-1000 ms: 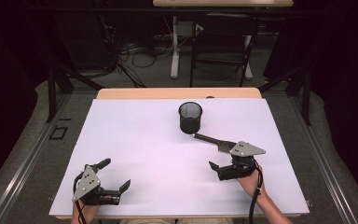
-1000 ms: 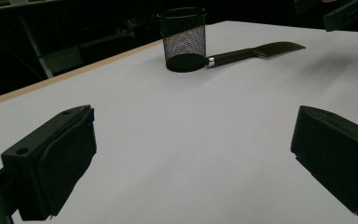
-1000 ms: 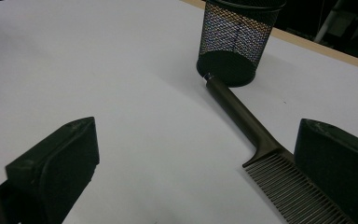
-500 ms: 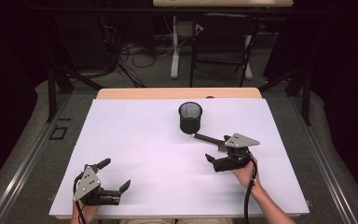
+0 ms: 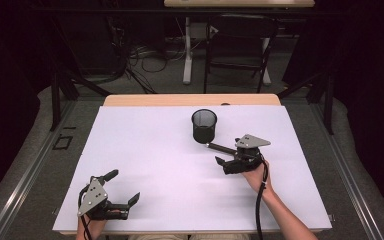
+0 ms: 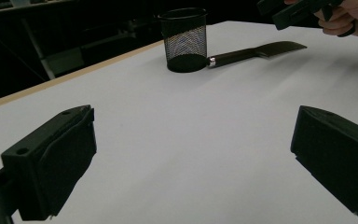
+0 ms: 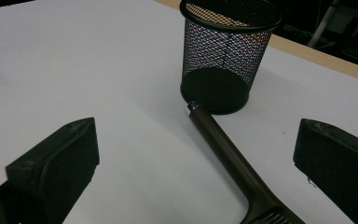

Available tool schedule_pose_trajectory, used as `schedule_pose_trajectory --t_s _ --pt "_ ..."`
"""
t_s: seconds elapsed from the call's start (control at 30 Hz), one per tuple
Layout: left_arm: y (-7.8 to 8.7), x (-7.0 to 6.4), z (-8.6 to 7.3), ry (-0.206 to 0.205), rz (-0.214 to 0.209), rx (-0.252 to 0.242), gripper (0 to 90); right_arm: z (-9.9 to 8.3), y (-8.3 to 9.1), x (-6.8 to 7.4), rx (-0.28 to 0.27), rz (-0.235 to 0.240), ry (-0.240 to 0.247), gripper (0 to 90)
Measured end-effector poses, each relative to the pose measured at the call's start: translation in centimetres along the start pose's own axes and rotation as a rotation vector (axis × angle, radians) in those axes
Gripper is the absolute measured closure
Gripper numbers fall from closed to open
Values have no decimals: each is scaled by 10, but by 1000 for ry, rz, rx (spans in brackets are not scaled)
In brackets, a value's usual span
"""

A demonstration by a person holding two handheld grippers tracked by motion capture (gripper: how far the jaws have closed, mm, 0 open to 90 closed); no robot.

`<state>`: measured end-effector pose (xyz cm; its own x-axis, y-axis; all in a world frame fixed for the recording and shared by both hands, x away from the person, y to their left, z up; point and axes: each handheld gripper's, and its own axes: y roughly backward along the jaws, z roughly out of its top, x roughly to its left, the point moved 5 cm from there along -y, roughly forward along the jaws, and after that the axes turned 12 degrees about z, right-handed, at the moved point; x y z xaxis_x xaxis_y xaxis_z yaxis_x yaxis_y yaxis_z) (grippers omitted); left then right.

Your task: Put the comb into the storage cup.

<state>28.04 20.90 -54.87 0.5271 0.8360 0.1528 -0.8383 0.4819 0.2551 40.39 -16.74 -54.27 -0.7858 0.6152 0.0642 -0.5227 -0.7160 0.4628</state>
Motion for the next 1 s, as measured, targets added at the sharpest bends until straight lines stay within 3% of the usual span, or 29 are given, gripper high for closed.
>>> schedule_pose_trajectory --t_s 0.67,0.73,0.77,0.87,0.97,1.0 --pt "1 0 0 -3 2 -3 2 11 -30 -14 31 -3 -35 4" --pt "1 0 0 -3 3 -4 2 12 -33 -16 39 -11 -43 43" --pt "1 0 0 -3 3 -4 2 13 -36 -18 44 -20 -44 135" --pt "1 0 1 -4 3 -4 2 14 -39 -21 54 -45 -48 166" --pt "1 0 1 -9 2 -4 2 15 -42 -24 59 -55 -60 300" --pt "1 0 1 -11 3 -4 2 16 -45 -25 69 -55 -67 422"
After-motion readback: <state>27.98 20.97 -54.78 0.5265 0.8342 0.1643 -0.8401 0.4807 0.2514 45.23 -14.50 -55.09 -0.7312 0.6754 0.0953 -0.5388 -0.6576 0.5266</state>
